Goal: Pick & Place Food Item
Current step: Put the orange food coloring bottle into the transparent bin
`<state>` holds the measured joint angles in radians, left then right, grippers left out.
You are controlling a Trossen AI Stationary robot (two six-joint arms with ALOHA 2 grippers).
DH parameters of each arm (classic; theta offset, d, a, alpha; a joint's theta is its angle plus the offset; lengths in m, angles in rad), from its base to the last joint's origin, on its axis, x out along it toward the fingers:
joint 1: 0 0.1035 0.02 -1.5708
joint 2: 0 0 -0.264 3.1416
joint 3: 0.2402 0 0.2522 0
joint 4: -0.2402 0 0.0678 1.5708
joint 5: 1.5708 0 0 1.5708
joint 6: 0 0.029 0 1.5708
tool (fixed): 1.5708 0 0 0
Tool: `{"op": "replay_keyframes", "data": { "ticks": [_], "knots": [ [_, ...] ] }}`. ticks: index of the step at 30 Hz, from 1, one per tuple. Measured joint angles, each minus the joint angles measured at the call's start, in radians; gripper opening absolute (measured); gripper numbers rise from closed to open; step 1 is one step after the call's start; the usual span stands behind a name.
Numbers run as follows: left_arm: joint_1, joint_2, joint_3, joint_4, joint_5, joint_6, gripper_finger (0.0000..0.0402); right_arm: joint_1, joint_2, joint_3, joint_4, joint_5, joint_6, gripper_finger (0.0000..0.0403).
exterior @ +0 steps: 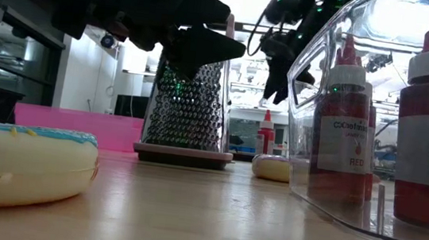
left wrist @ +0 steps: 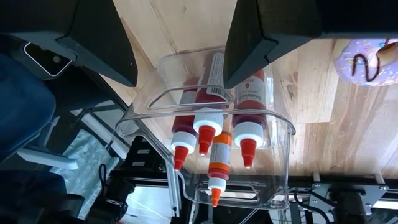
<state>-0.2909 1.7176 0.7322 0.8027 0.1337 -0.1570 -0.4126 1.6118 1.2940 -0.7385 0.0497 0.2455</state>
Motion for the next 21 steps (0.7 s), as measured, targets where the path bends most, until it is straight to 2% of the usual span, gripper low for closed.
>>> {"op": "replay_keyframes", "data": {
  "ticks": [7, 21],
  "knots": [
    [0.000, 0.000, 0.000, 0.001, 0.000, 0.000, 0.0233, -0.007, 0.110, 0.126, -0.132, -0.001, -0.015, 0.0217],
    [0.000, 0.000, 0.000, 0.007, 0.000, 0.000, 0.0233, 0.002, 0.147, 0.134, -0.121, -0.025, -0.033, 0.0217]
  ]
}}
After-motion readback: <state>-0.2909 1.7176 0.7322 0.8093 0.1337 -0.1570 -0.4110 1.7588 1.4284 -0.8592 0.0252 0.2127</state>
